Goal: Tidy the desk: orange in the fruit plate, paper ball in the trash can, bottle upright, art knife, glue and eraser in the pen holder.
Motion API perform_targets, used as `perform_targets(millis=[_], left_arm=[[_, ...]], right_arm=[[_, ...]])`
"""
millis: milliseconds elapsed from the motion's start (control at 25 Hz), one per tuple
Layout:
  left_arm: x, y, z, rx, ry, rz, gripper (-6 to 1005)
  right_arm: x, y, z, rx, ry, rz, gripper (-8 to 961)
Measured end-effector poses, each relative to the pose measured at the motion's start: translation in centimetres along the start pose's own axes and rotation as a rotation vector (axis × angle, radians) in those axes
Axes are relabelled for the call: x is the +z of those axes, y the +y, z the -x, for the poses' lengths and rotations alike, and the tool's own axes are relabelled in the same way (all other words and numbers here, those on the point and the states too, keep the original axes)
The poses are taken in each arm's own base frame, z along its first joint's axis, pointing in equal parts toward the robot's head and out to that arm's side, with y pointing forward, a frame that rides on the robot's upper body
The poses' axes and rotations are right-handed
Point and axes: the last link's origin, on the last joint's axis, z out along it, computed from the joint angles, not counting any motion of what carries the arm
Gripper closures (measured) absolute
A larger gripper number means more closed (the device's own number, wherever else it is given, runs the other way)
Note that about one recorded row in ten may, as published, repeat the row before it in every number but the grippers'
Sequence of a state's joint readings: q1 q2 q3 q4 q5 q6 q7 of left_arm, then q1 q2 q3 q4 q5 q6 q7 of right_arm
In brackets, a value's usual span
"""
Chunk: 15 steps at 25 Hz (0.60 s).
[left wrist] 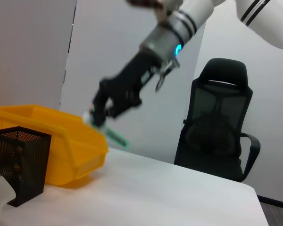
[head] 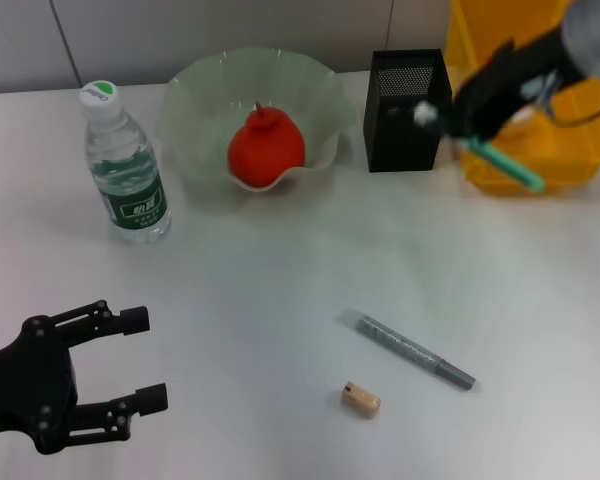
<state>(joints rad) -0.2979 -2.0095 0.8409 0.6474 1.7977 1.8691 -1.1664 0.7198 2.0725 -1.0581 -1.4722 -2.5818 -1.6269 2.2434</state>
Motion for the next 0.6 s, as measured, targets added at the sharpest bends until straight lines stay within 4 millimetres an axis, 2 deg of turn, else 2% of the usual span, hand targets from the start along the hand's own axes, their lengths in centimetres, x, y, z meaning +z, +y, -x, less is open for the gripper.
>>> perform_targets(millis=[80, 200, 240, 520, 600], left_arm=[[0.0, 0.0, 0.0, 0.001, 0.000, -0.002, 165], [0.1, -0.1, -0.1, 0.003, 0.002, -0.001, 165], [0.1, -0.1, -0.1, 0.003, 0.002, 0.000, 165], [0.2, -0.1, -0.1, 0.004, 0.004, 0.000, 165], [0.2, -0.1, -0.1, 0.004, 0.004, -0.002, 165]], right_arm=[[-1.3, -0.7, 0.5, 0.014, -0.083, -0.022, 798], [-2.1, -2.2, 0.9, 0.012, -0.252, -0.045, 797], [-2.1, -2.2, 0.9, 0.012, -0.252, -0.045, 797], [-0.3, -3.9, 0.6, -0.030, -0.445, -0.060, 796], [0.8, -4.4, 0.4, -0.038, -0.493, -0.077, 796]])
